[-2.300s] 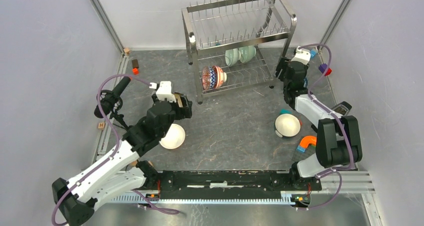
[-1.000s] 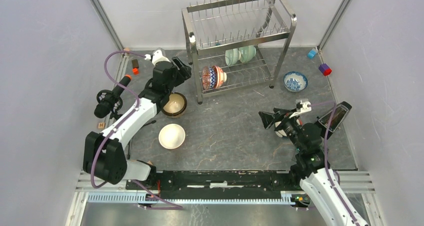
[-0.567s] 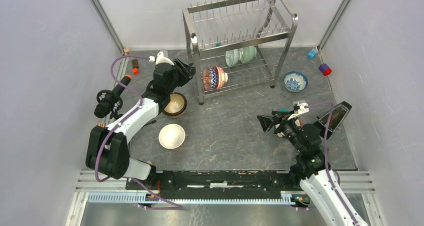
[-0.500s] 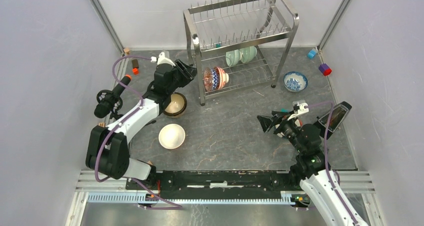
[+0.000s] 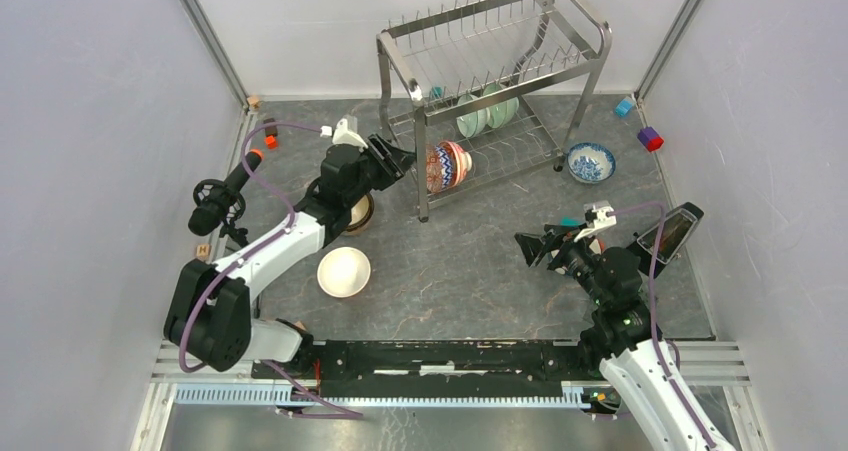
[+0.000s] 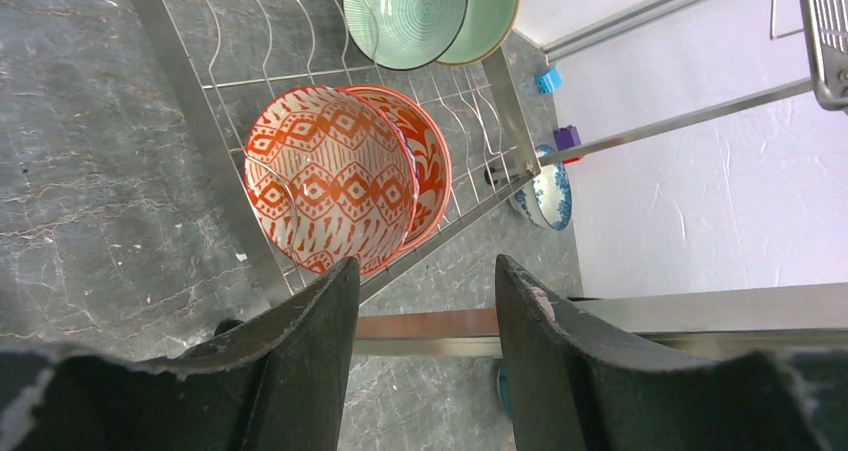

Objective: Unload the bowls from the dish rack
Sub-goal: Adjust the dish rack at the center of the board, then pick up the bowl from the dish rack.

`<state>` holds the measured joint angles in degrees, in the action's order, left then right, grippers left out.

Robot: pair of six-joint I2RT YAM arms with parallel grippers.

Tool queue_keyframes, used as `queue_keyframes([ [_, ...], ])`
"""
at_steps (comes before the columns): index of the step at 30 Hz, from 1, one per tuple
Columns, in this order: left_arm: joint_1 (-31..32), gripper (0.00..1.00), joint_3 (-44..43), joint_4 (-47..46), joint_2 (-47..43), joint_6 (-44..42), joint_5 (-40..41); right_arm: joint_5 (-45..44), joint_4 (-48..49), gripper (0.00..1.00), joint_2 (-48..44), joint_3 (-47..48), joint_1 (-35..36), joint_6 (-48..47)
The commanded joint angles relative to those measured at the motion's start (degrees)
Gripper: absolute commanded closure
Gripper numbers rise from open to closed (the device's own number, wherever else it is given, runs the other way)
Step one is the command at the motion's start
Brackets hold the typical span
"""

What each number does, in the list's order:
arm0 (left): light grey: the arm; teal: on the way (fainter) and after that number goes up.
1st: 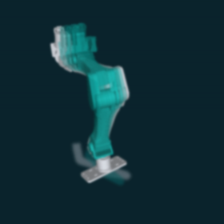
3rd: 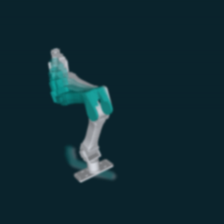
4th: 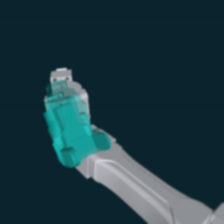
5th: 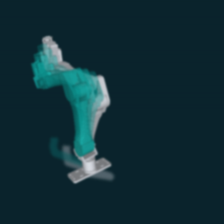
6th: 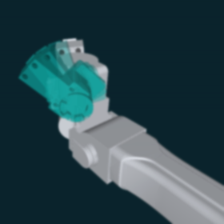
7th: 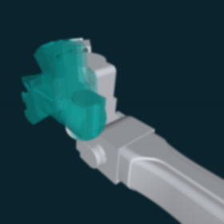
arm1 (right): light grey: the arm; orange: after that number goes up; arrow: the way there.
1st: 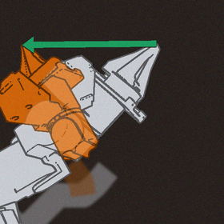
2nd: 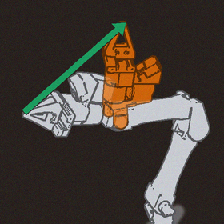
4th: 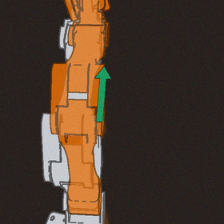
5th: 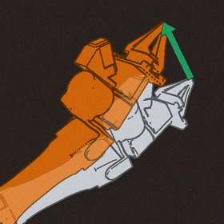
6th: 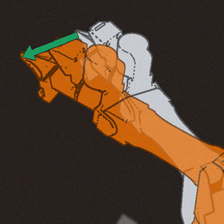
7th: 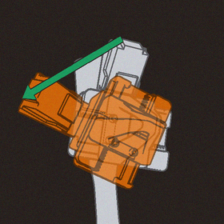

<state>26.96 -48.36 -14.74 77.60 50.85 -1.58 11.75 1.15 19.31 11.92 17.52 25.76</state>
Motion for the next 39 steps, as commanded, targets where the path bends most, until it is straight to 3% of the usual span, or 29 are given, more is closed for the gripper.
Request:
queue_keyframes([
  [1,0.11,0.4,-2.4,0.94,0.57,2.55,3.52,-0.5,0.26,0.12,-0.76,2.41,0.31,-0.7],
  [17,-1.06,0.37,-17.33,-4.07,22.2,9.71,-9.75,-0.7,0.25,0.11,-0.16,2.74,0.4,-0.78],
  [34,-2.7,0.43,-22.44,-3.63,29.92,9.44,-16.21,-0.89,1.38,0.11,0.98,2.23,0.48,-1.02],
  [39,-2.71,0.49,-23.29,-3.63,31.12,8.83,-17.57,-0.92,1.49,0.11,0.97,2.06,0.43,-0.97],
])
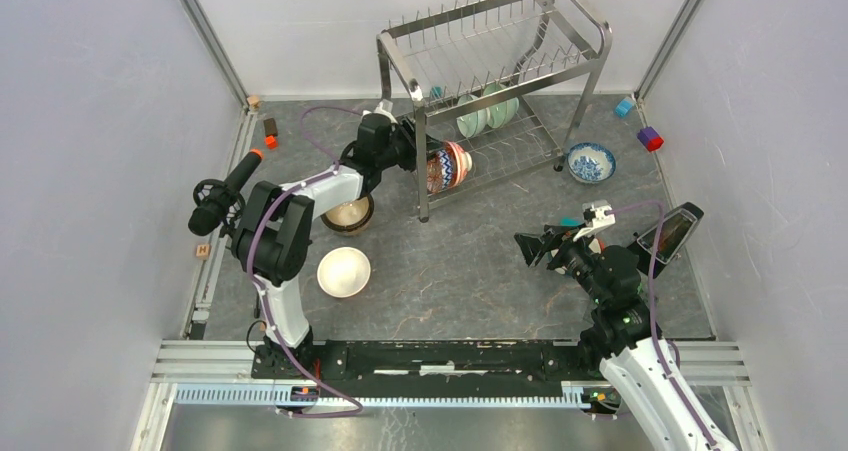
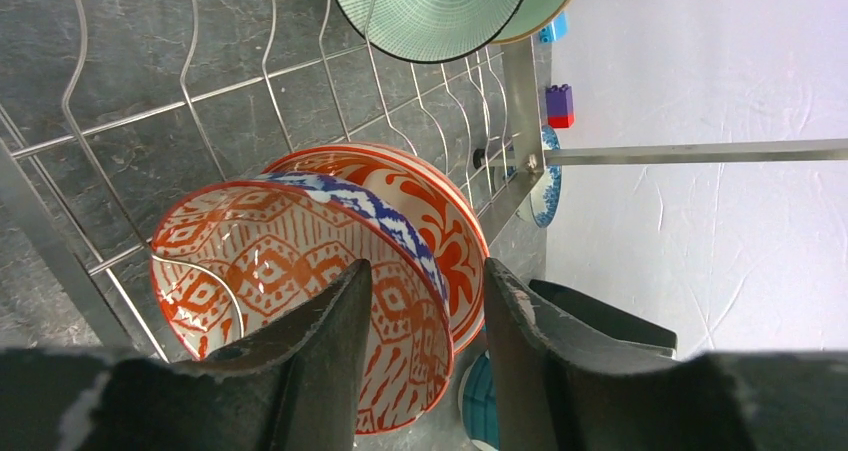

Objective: Unload the bowls from the dish rack
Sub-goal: Pick up the bowl from the dish rack.

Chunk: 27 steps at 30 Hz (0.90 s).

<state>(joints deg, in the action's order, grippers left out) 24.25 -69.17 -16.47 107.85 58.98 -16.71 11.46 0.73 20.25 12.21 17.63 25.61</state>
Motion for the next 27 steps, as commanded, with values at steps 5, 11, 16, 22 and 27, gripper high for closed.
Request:
queue_keyframes([
  [5,0.02,0.58,-1.82,-1.9,0.59,-0.14,-1.73,-0.69,1.81,0.11,-0.2,1.87,0.31,-0.86],
  [11,0.05,0.67,-1.87,-2.07,1.06,-0.8,-2.15,-1.05,0.78,0.11,-0.89,1.94,0.3,-1.25],
  [16,0.04,0.81,-1.36,-2.45,1.31,-1.06,-2.32,-1.39,0.24,0.11,-0.8,1.85,0.34,-1.58],
  [22,-0.45,0.98,0.22,-5.24,-0.03,-0.21,-2.71,-1.66,-0.03,0.11,-1.26,2.29,0.37,-1.54],
  [27,-1.97,0.98,3.08,-9.95,-3.09,1.67,-3.26,-1.62,-0.29,0.11,-1.78,2.47,0.31,-1.52],
])
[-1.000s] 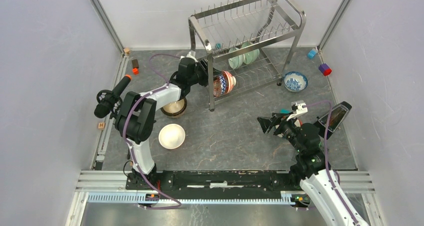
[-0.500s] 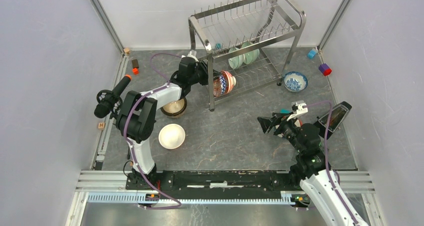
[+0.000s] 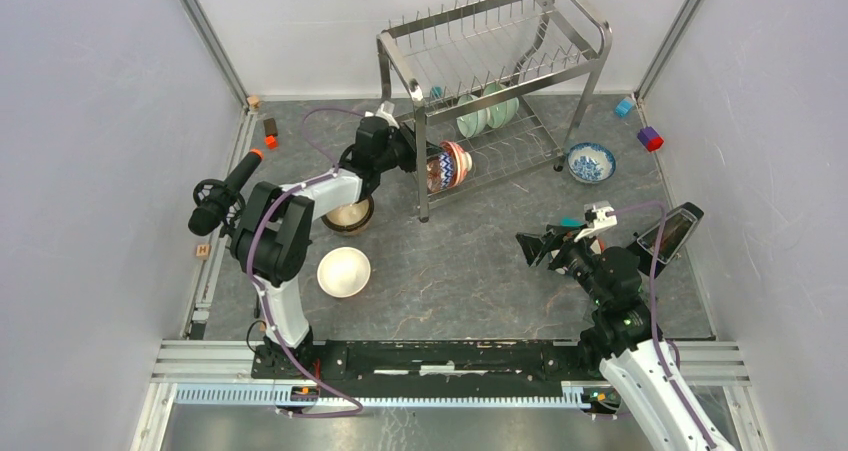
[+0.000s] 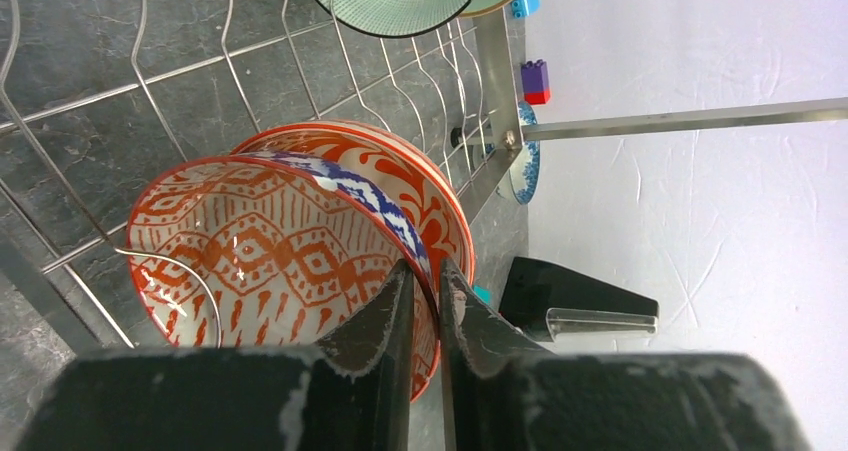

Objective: Unload the bowls from the dish rack
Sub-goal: Pick up the bowl from the dish rack.

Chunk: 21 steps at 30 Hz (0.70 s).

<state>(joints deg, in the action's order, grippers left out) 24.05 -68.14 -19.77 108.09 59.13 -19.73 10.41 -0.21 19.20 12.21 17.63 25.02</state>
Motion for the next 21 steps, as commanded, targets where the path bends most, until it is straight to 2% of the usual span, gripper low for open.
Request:
queue_keyframes([
  [1,-2.12,0.98,2.61,-8.42,-3.91,2.1,-0.52,-0.49,0.65,0.11,-0.7,2.45,0.36,-0.83],
  [8,-4.16,0.98,6.24,-17.04,-7.29,5.07,-1.04,0.17,0.73,0.11,-1.23,2.34,0.32,-0.24],
  [14,-6.42,0.98,9.59,-30.29,-6.92,13.05,-0.74,0.63,0.37,0.11,-1.36,2.67,0.37,-0.2],
  [21,-7.52,0.98,10.86,-33.22,-7.23,14.98,-0.38,0.6,0.37,0.12,-1.27,3.23,0.48,-0.57],
])
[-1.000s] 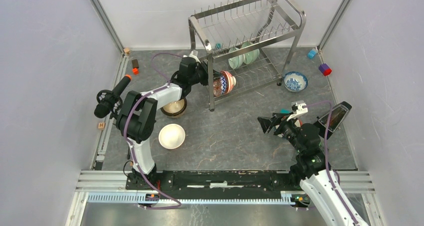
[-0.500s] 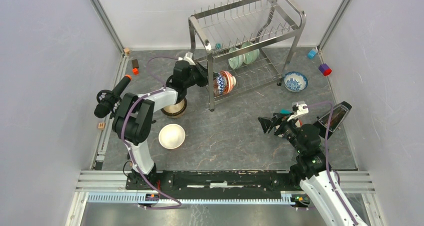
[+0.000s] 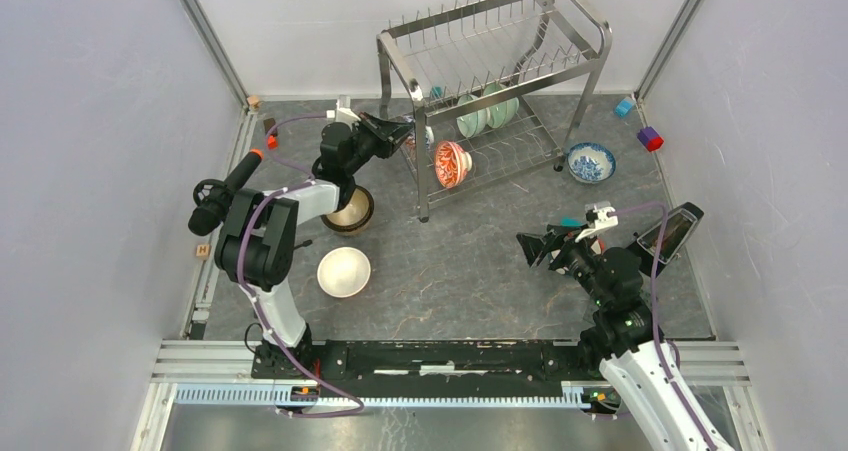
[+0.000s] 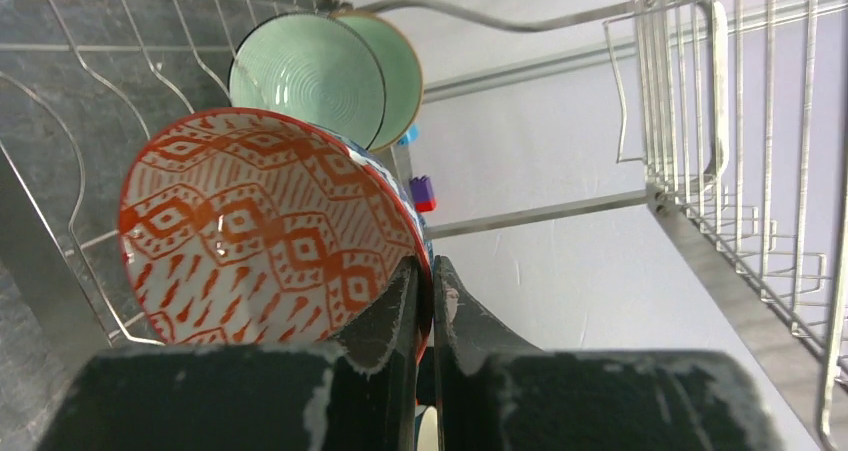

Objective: Unload the bowls from the dish rack
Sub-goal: Pick up the bowl from the dish rack.

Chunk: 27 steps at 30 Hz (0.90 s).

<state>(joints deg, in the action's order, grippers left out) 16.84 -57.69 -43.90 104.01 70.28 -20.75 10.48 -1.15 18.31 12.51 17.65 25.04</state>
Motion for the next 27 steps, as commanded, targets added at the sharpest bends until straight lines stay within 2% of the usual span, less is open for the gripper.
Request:
queue_keyframes([
  [1,-0.48,0.98,0.62,-9.33,-3.28,3.98,0.63,0.59,1.26,0.12,-0.4,2.87,0.45,-0.45],
  [19,-3.57,0.98,3.54,-7.36,-11.74,4.4,2.39,1.2,1.58,0.12,0.02,3.12,0.53,-0.07],
  [27,-3.76,0.98,5.18,5.38,-22.91,0.2,6.31,1.39,1.6,0.12,-0.02,3.5,0.84,0.3],
])
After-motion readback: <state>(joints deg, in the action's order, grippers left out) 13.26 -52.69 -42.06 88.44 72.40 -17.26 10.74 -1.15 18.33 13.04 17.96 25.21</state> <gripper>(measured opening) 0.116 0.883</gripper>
